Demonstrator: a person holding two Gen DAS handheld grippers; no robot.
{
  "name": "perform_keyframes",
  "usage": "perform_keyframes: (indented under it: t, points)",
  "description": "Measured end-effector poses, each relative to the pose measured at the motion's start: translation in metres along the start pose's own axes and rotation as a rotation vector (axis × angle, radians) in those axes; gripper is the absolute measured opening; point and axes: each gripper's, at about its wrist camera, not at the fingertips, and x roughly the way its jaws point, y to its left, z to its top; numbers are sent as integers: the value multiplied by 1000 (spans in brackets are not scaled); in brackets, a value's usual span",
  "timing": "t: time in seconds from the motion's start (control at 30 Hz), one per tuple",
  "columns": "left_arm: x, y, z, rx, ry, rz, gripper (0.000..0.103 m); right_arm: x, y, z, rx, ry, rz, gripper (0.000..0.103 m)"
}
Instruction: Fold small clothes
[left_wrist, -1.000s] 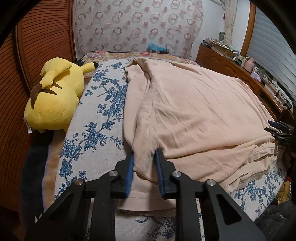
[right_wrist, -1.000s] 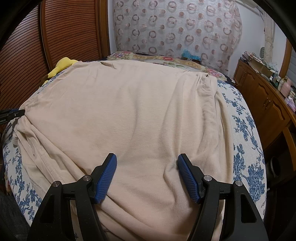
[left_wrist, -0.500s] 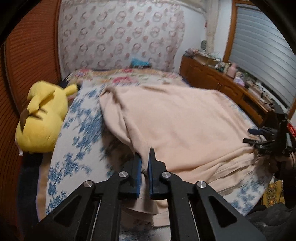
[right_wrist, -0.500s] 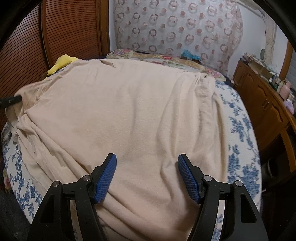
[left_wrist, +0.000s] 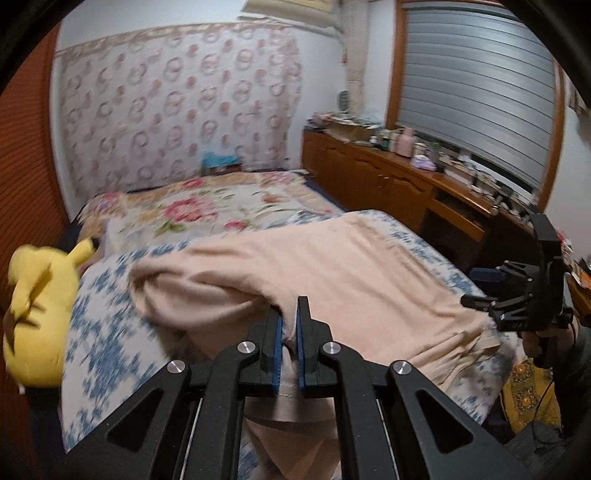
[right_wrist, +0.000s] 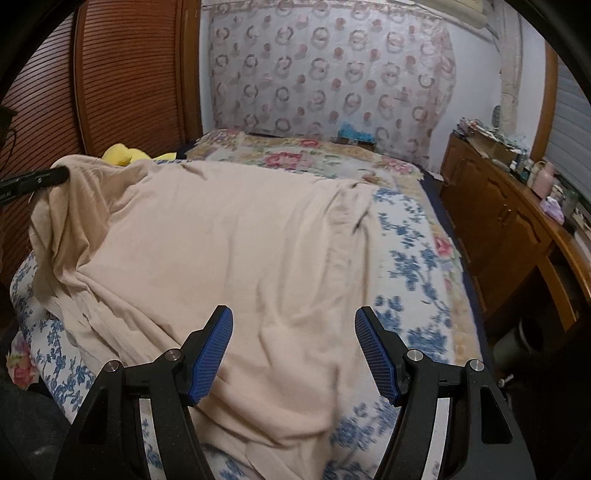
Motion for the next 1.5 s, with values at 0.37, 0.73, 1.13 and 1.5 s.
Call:
perform_keyframes:
  t: [0.37, 0.73, 1.13, 1.5]
  points:
    - [21, -92, 36, 162, 24, -208, 7, -25, -13, -27, 60, 5, -88, 71]
    - [18, -109, 32, 172, 22, -243, 38, -32, -14, -25, 101, -10, -91, 71]
    - [21, -58, 4, 117, 21, -78, 64, -9, 2, -14, 32, -13, 15, 71]
    - [20, -7, -17, 8, 37, 26, 66, 31, 27, -4, -59, 35, 126, 71]
